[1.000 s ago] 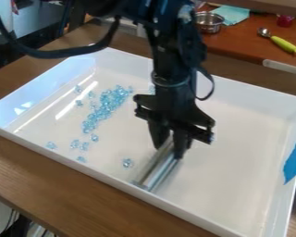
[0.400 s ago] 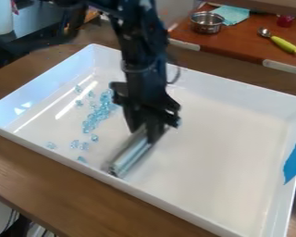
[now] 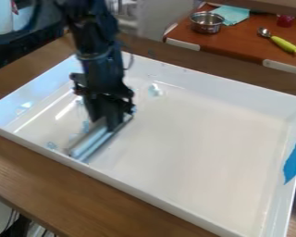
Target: Sweep into pile
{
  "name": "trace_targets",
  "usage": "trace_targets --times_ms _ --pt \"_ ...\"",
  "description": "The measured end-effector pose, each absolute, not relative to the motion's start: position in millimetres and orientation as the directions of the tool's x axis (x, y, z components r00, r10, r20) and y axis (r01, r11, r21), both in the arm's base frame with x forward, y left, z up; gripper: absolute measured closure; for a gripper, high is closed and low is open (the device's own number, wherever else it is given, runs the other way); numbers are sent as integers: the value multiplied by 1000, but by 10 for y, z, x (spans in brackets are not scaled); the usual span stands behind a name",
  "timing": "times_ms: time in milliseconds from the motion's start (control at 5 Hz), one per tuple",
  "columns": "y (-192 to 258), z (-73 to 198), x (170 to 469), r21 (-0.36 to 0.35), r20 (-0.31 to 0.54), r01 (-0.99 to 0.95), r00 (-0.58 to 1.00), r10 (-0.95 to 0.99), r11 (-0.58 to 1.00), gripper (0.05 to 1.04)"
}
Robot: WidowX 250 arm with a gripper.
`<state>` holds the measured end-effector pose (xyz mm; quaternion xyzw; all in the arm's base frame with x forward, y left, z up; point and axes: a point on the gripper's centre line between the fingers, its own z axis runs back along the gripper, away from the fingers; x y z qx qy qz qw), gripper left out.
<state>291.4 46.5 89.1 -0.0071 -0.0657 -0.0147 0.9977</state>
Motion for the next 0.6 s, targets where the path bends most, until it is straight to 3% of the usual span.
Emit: trace_targets --times_ms 400,600 --pt "986 926 2844 -10 174 45 984 -43 999 721" --pt "1255 951 2854 48 226 60 972 -69 997 721"
